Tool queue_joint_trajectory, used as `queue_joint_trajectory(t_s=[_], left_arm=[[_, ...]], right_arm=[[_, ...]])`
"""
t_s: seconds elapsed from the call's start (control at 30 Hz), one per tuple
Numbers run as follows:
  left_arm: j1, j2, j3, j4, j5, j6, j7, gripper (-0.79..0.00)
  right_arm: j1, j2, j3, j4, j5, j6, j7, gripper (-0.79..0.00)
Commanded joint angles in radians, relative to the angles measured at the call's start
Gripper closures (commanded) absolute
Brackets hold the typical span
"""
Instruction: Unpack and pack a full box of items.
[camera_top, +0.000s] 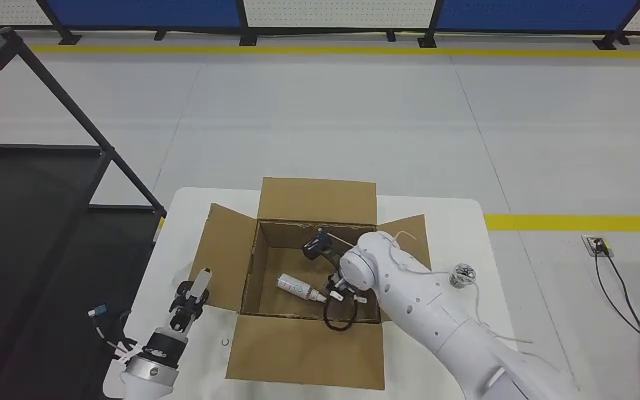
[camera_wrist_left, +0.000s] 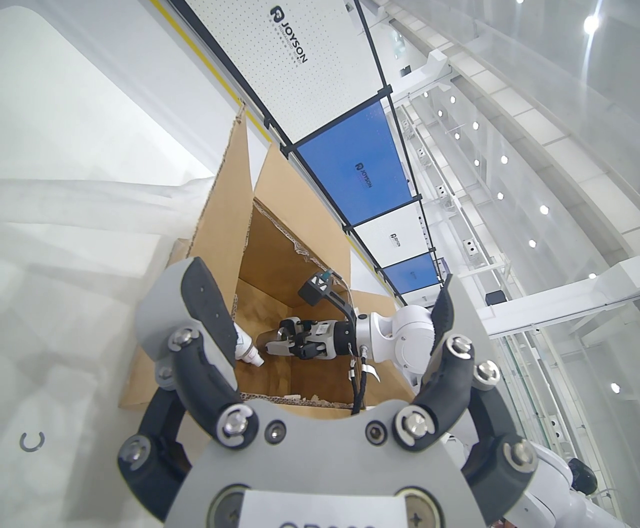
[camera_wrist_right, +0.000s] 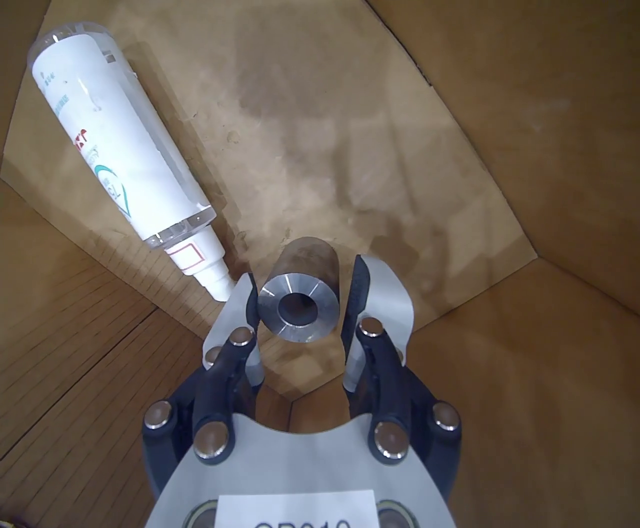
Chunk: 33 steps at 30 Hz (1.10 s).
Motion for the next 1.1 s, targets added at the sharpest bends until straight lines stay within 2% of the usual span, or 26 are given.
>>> queue_joint_trajectory(t_s=[0.0,0.1,0.3,0.47,0.57,0.67,0.87,1.07], left_arm=[[0.001,0.0,0.0,-0.001,0.0,0.001,0.0,-0.785],[0.001,0.0,0.0,-0.001,0.0,0.0,0.0,-0.785],[-0.004,0.0,0.001,0.003,0.0,0.0,-0.007,-0.785],[-0.015,0.0,0.01,0.002,0.005,0.008,-0.015,-0.785],[-0.025,0.0,0.017,0.002,0.011,0.014,-0.021,-0.785],[-0.037,0.0,0.026,0.003,0.019,0.02,-0.029,-0.785],[-0.064,0.0,0.052,0.005,0.037,0.035,-0.045,-0.785],[-0.101,0.0,0.082,0.013,0.057,0.055,-0.072,-0.785]], right_arm=[[0.005,-0.008,-0.001,0.018,0.003,-0.005,-0.005,-0.252],[0.014,-0.017,0.001,0.035,0.003,-0.012,-0.015,0.0],[0.026,-0.016,0.022,0.008,-0.008,-0.028,-0.023,0.0],[0.007,0.021,0.076,-0.126,-0.045,-0.023,-0.012,0.0],[-0.044,0.065,0.141,-0.287,-0.096,-0.004,0.007,0.0],[-0.144,0.122,0.241,-0.514,-0.178,0.038,0.031,0.0],[-0.45,0.227,0.525,-1.027,-0.366,0.102,0.122,0.0],[-0.735,0.278,0.824,-1.378,-0.409,0.122,0.141,0.0]])
